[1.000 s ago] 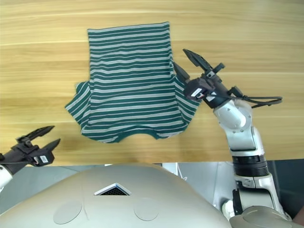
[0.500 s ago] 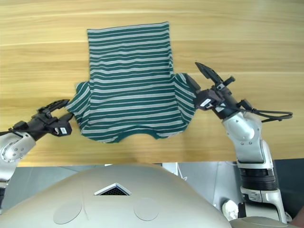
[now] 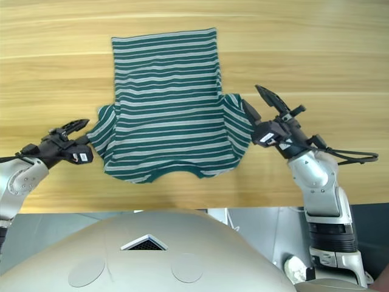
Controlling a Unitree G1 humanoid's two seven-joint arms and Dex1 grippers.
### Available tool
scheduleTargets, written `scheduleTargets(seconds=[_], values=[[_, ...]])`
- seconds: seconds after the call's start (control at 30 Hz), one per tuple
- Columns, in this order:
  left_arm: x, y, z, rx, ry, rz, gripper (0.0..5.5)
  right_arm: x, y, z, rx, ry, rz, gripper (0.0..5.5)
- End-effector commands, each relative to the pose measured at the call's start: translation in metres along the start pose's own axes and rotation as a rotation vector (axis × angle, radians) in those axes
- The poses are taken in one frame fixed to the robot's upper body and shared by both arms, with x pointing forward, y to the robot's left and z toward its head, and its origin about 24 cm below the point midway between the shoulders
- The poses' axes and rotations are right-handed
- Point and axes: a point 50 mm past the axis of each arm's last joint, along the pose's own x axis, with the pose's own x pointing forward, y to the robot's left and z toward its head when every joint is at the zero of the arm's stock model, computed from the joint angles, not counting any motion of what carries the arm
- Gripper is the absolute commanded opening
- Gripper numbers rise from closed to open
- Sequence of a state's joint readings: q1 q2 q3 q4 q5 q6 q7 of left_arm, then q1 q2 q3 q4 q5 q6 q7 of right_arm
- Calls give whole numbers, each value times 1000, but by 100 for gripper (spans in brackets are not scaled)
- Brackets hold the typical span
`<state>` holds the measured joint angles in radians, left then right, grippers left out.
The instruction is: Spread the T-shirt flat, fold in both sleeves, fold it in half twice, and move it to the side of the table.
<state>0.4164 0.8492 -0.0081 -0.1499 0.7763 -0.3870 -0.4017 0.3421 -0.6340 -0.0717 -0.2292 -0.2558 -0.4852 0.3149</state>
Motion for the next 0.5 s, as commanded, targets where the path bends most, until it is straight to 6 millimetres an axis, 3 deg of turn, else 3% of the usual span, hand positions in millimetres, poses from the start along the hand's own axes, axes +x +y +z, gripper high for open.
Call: scheduleTargets(seconds=[0.03,0.3,0.5], values=[[-2,-28,3,-32,-7,-148,144,-1,-2,0,-10,-1,-12,199],[-5,-29,-2,-30,28,-156,4,-3,-3,1,-10,0,-11,199],[-5,-28,-3,-31,36,-140,4,-3,-2,1,-7,1,-9,199]])
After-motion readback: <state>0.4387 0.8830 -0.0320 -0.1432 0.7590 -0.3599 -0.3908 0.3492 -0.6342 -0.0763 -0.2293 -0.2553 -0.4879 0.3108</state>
